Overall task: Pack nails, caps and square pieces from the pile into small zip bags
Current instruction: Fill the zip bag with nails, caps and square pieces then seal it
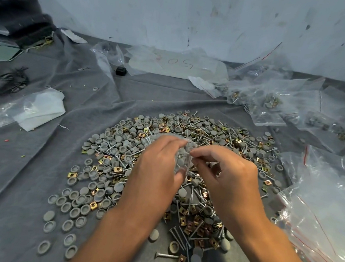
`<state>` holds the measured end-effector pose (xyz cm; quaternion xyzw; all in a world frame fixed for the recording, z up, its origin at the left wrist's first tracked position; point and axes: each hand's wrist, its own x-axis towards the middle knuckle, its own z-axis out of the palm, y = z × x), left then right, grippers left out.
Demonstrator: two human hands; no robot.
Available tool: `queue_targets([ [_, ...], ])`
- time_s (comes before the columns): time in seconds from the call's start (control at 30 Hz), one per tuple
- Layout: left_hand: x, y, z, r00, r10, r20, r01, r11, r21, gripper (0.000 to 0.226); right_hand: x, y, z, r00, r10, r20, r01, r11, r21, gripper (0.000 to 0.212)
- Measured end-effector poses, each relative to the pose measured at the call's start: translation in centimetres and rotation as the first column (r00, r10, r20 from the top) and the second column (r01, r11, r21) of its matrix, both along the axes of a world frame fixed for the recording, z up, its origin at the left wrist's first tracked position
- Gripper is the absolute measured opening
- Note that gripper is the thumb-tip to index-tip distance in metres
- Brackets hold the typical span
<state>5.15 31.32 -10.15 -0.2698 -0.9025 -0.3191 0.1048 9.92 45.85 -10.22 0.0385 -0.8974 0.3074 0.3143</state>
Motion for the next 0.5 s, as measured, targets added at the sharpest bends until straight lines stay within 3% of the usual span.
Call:
queue_targets([
  [0.17, 0.1, 0.0, 0.0, 1.000, -0.014, -0.013, 0.014, 1.000, -0.011, 0.063, -0.1, -0.1, -0.1, 1.000, -0.009, -0.016, 0.010, 0.999, 0.036, 0.018],
  [0.27, 0.2, 0.1, 0.1, 0.999, -0.037, -0.011, 0.036, 0.999, -0.015, 0.058, -0.1, -0.5, -0.3, 0.999, -0.001, -0.036, -0.001, 0.999, -0.046, 0.024],
  [0.37, 0.0, -0.1, 0.0, 1.000, -0.006, -0.011, 0.006, 1.000, -0.021, 0.061, -0.1, 0.2, -0.2, 0.999, 0.011, -0.046, -0.015, 0.996, -0.091, 0.017],
  [0.43, -0.1, -0.3, 0.1, 0.999, 0.021, -0.026, -0.021, 1.000, -0.017, 0.060, -0.1, 1.5, -0.2, 0.997, -0.029, 0.069, 0.034, 0.997, -0.073, 0.017],
  [0.5, -0.2, -0.4, 0.1, 0.998, 0.049, -0.043, -0.048, 0.999, 0.013, 0.059, -0.1, 2.6, -0.5, 0.950, -0.035, 0.311, 0.060, 0.996, -0.072, 0.021],
])
